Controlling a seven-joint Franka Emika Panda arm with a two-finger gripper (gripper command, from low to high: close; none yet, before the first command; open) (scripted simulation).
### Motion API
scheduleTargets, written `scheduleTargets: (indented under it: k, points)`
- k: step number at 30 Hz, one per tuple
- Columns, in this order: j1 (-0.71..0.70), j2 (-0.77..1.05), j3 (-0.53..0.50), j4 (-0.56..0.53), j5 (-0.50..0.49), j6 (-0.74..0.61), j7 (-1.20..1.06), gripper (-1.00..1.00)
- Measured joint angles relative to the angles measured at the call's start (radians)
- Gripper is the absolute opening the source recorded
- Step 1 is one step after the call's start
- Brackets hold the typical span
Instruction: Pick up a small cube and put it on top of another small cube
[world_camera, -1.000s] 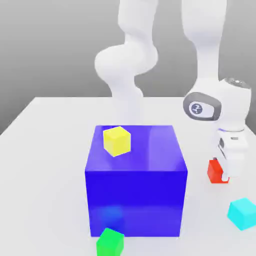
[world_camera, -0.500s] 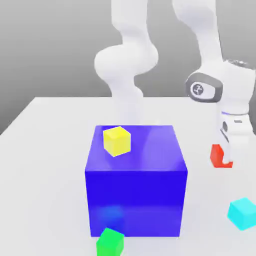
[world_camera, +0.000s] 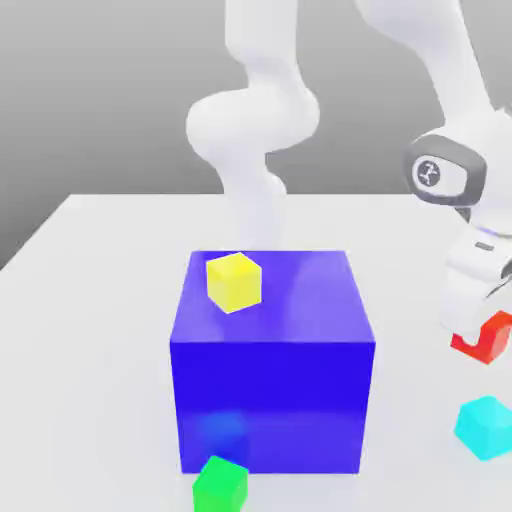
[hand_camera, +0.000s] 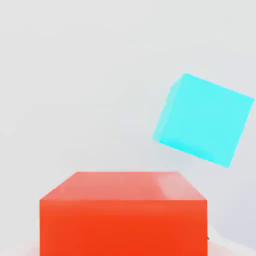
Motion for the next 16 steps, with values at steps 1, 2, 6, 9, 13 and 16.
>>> scheduleTargets:
  k: [1,2,6,9,13,16]
  points:
    - [-0.004,0.005,-0.007,0.017,0.002,-0.011,0.044,-1.0]
    - [-0.007,0.011,-0.014,0.033,0.004,-0.022,0.087,-1.0]
    - [-0.02,0.032,-0.042,0.1,0.016,-0.067,0.26,-1.0]
    - [-0.023,0.077,-0.058,0.135,0.023,-0.057,0.347,-1.0]
    - [-0.022,0.198,-0.063,0.143,0.024,0.055,0.362,1.0]
    - [-0.022,0.198,-0.063,0.143,0.024,0.055,0.362,1.0]
